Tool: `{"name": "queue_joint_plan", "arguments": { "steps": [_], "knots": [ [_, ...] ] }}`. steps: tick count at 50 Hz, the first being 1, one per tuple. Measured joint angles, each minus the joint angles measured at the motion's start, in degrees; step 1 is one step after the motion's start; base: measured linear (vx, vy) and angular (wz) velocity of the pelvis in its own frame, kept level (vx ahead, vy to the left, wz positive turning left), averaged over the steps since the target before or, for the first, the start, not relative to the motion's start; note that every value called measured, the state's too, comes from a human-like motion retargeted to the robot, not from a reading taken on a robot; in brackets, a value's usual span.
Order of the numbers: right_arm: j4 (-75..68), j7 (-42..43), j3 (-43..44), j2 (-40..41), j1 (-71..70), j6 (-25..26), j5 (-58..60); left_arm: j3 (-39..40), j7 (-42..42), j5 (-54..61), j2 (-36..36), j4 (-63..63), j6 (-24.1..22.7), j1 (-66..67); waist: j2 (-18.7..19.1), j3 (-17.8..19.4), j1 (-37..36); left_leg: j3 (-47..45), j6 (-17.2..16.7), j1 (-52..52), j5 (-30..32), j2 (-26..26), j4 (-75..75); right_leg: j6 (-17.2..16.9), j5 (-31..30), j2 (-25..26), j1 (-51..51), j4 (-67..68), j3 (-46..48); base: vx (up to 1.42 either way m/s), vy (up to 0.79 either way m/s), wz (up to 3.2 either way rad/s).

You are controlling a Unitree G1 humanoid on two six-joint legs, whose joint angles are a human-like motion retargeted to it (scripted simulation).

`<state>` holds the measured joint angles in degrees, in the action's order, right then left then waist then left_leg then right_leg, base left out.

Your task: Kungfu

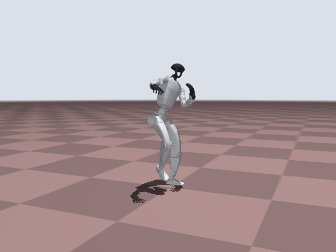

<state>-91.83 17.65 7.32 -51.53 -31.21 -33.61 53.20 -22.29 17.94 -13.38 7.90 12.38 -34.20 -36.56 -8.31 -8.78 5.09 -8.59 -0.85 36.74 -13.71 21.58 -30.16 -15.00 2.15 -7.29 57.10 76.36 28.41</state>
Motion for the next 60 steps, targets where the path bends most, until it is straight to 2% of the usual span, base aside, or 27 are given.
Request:
{"name": "queue_joint_plan", "arguments": {
  "steps": [1, 2, 5, 7, 8, 10, 11, 12, 13, 15, 16, 17, 18, 22, 27, 29, 32, 34, 37, 42, 47, 50, 52, 54, 56, 58, 60],
  "knots": [
    [-0.69, -0.87, 1.09, 0.6, 2.54, 0.45, 1.44, -0.78, 0.45, 0.17, -1.53, 1.5, -0.36, 1.4, 4.2, 0.38, 3.37, 3.43, 2.72, 0.14, -0.47, -1.3, 0.8, 0.0, -1.45, -6.93, 0.58, 2.08, -4.47, 0.53, 0.98, 2.55],
    [-1.47, -1.5, 2.13, 1.06, 4.86, 1.05, 2.67, -1.52, 0.79, 0.31, -2.85, 2.84, -0.77, 2.74, 7.88, 1.25, 6.49, 6.89, 5.04, 0.8, -0.67, -2.49, 0.92, 2.17, -3.51, -14.28, 0.94, 2.86, -8.47, 0.42, 0.67, 3.51],
    [-4.91, -0.53, 5.4, 1.7, 9.89, 5.02, 4.57, -3.19, 0.78, -0.38, -4.34, 5.6, -2.51, 6.36, 14.81, 6.65, 11.82, 17.58, 8.26, 5.56, 0.19, -4.46, -2.56, 23.31, -16.56, -34.44, 0.07, -11.81, -17.41, 0.16, 0.06, 2.49],
    [-5.57, 1.51, 8.55, 2.19, 13.51, 10.12, 3.7, -3.35, -0.55, -2.53, -4.17, 7.29, -4.4, 9.02, 17.09, 8.7, 13.33, 23.43, 10.04, 5.75, -0.4, -8.01, -3.09, 29.98, -19.17, -39.53, -0.73, -31.98, -29.2, -0.04, 0.09, 1.44],
    [-5.57, 2.34, 10.13, 2.63, 14.9, 12.7, 2.65, -2.97, -1.71, -3.79, -3.85, 8.19, -5.26, 10.16, 16.87, 9.27, 13.93, 24.0, 11.45, 5.39, -1.18, -10.66, -3.69, 30.0, -18.66, -43.45, -0.52, -40.35, -34.17, -0.16, 0.11, 0.43],
    [-5.57, 2.8, 11.19, 4.89, 15.98, 16.82, -0.61, -1.77, -4.62, -6.75, -1.54, 9.98, -6.24, 12.66, 20.71, 9.66, 11.36, 26.51, 10.7, 8.48, 0.06, -5.15, -1.76, 29.52, -24.13, -36.38, -0.11, -51.53, -41.42, -0.3, -0.06, -1.1],
    [-5.57, 2.31, 11.0, 5.44, 16.57, 18.02, -2.28, -1.17, -5.25, -7.72, -0.79, 10.65, -6.22, 14.22, 22.35, 10.05, 10.67, 28.09, 10.93, 10.03, -0.15, -4.1, -2.63, 24.83, -25.57, -31.82, -0.68, -51.66, -47.46, -0.24, -0.2, -1.23],
    [-5.57, 1.94, 10.92, 5.94, 17.01, 19.09, -3.66, -0.37, -5.77, -8.56, -0.24, 11.44, -6.14, 15.76, 23.34, 10.42, 9.69, 28.72, 11.48, 11.07, -0.64, -3.26, -3.67, 22.53, -25.72, -29.32, 0.46, -50.15, -49.99, -0.1, -0.23, -0.8],
    [-5.57, 1.82, 11.05, 6.36, 17.15, 19.9, -4.48, 0.84, -6.05, -9.12, -0.07, 12.44, -5.94, 17.25, 23.02, 10.73, 8.13, 27.45, 12.68, 11.1, -1.68, -2.84, -5.04, 25.03, -23.32, -30.96, 4.99, -45.34, -45.52, -0.02, -0.14, -0.36],
    [-5.57, 2.38, 12.08, 7.4, 17.8, 20.36, -5.71, 3.13, -6.17, -9.43, -0.25, 15.66, -5.38, 19.45, 21.61, 11.55, 9.56, 25.95, 14.6, 10.95, -5.15, -7.39, -9.38, 30.0, -17.74, -39.05, 10.97, -32.53, -40.4, 0.07, 0.04, 0.86],
    [-5.57, 3.21, 12.11, 8.67, 18.1, 19.32, -6.26, 4.81, -5.52, -9.16, 0.43, 18.07, -5.14, 19.69, 21.23, 12.29, 11.16, 26.49, 13.95, 11.02, -5.16, -8.52, -9.66, 30.0, -15.29, -40.04, 11.58, -25.12, -37.73, 0.0, -0.03, 1.2],
    [-5.57, 4.03, 11.96, 10.15, 18.34, 18.09, -6.54, 6.87, -4.48, -8.92, 1.29, 20.51, -4.91, 19.86, 20.85, 12.73, 11.94, 26.58, 13.12, 11.25, -4.88, -8.45, -9.39, 29.97, -13.64, -39.06, 11.98, -18.7, -34.39, -0.11, -0.25, 0.14],
    [-5.57, 4.84, 11.46, 12.03, 18.45, 16.49, -6.32, 9.7, -2.63, -8.75, 2.54, 23.04, -4.71, 19.91, 20.45, 12.57, 11.08, 25.8, 11.97, 11.77, -4.01, -5.96, -8.05, 29.88, -13.62, -34.14, 11.95, -14.24, -29.72, -0.08, -0.35, -0.62],
    [-5.57, 4.39, 11.61, 17.9, 23.29, 15.78, -3.46, 17.61, 1.16, -9.46, 5.71, 28.89, -4.17, 24.02, 14.76, 7.66, 8.13, 19.66, 9.79, 10.14, -3.7, -5.61, -4.61, 16.88, -9.03, -19.61, 7.12, -8.67, -19.24, 0.12, -0.31, -0.48],
    [-5.57, 3.69, 9.71, 24.45, 28.64, 15.17, -3.39, 23.27, 1.16, -6.72, 11.32, 32.15, -4.6, 29.28, 2.94, 3.34, 6.02, 5.14, 6.93, 1.01, -2.09, -9.47, 3.52, 4.13, -0.43, -10.42, -2.02, -14.95, -8.98, 0.15, -0.25, -0.03],
    [-5.57, 3.68, 9.43, 26.64, 30.95, 14.08, -3.19, 24.63, 1.63, -5.69, 13.64, 33.36, -4.53, 30.96, -1.04, 1.32, 4.65, 1.69, 5.49, -2.01, -1.99, -11.87, 5.63, 2.22, 1.3, -7.75, -5.5, -19.35, -8.53, 0.27, -0.43, -0.26],
    [-5.57, 1.88, 9.35, 28.54, 34.17, 11.0, -2.78, 26.34, 1.93, -6.85, 14.73, 35.24, -4.46, 33.23, -5.13, -2.0, 1.45, -2.64, 3.9, -4.41, -1.86, -14.44, 7.01, 3.71, 1.33, -7.26, -9.52, -25.02, -9.05, 0.3, -0.32, -0.69],
    [-5.48, 0.49, 9.69, 29.02, 34.46, 9.74, -2.71, 27.43, 0.72, -8.23, 13.33, 36.92, -4.53, 33.63, -5.25, -2.62, 1.23, -4.28, 2.96, -5.74, -1.85, -15.09, 7.69, 4.62, 0.38, -6.99, -11.44, -29.06, -10.94, 0.09, -0.3, -0.41],
    [-4.33, -1.41, 8.72, 28.84, 32.16, 8.76, -4.93, 26.91, -1.32, -8.22, 10.32, 39.91, -4.52, 32.39, -2.47, -2.21, 3.36, -5.43, 1.46, -7.57, -1.8, -15.18, 8.64, 6.68, -1.34, -8.23, -13.24, -35.49, -12.87, -0.09, -0.12, -0.3],
    [-0.54, -4.69, 4.89, 28.51, 24.8, 5.27, -8.73, 20.87, -2.51, -9.04, 6.93, 43.13, -4.95, 27.74, 2.31, 0.97, 5.88, -8.73, -0.53, -12.71, -1.4, -14.67, 10.73, 14.95, -6.35, -13.68, -14.76, -48.97, -14.55, -0.15, -0.3, -0.79],
    [3.94, -5.09, 0.6, 30.41, 17.32, 2.7, -8.1, 14.15, -3.03, -12.87, 5.7, 44.64, -7.34, 21.18, 7.19, 3.06, 7.46, -10.95, -5.2, -17.76, -1.52, -11.24, 11.83, 21.96, -1.84, -17.06, -16.22, -61.52, -9.55, 0.0, -0.45, -0.96],
    [6.83, -4.76, -1.82, 32.38, 14.09, 1.44, -7.22, 11.39, -3.77, -16.47, 4.82, 45.4, -9.26, 16.42, 7.75, 4.78, 8.02, -11.47, -8.41, -20.81, -2.69, -11.45, 10.39, 17.36, -2.83, -17.85, -18.94, -64.18, -6.03, 0.09, -0.69, -0.64],
    [8.33, -5.39, -2.56, 33.66, 12.21, 0.71, -8.05, 9.65, -4.09, -19.14, 3.76, 46.22, -10.36, 13.08, 7.2, 4.33, 7.42, -11.38, -9.79, -21.55, -2.92, -13.34, 9.99, 13.51, -9.79, -19.79, -15.8, -62.58, -6.28, 0.18, -0.77, -0.43],
    [9.51, -7.51, -2.63, 34.19, 9.49, -0.2, -10.12, 9.13, -5.4, -22.8, 0.81, 47.53, -10.86, 9.79, 7.02, 4.07, 5.41, -11.3, -10.22, -21.38, -1.67, -15.32, 10.99, 13.64, -7.33, -20.18, -7.11, -54.95, -12.78, -0.07, -0.46, -0.85],
    [10.54, -10.62, -3.91, 34.88, 5.1, -1.29, -12.67, 9.6, -7.69, -24.63, -2.08, 49.94, -10.62, 5.56, 8.79, 7.49, 5.64, -9.4, -11.01, -22.26, -0.59, -16.1, 11.94, 14.0, -6.01, -19.11, -3.47, -51.5, -15.94, -0.29, -0.22, -0.9],
    [11.04, -14.77, -6.35, 35.19, 1.38, -1.85, -17.27, 7.85, -8.33, -23.66, -3.32, 52.64, -10.94, 1.29, 12.25, 9.55, 7.34, -7.63, -12.0, -22.31, 0.1, -15.46, 13.02, 14.52, -3.67, -18.26, -1.71, -48.64, -16.13, -0.11, -0.19, -0.06],
    [12.2, -18.9, -7.58, 35.76, 0.27, -1.89, -20.98, 4.77, -8.59, -23.42, -3.99, 54.43, -10.27, -1.5, 16.15, 8.7, 9.74, -5.49, -13.03, -21.12, 0.82, -14.49, 14.56, 14.33, -1.26, -18.82, 0.73, -45.57, -15.85, 0.08, -0.27, 0.77]
  ]
}}
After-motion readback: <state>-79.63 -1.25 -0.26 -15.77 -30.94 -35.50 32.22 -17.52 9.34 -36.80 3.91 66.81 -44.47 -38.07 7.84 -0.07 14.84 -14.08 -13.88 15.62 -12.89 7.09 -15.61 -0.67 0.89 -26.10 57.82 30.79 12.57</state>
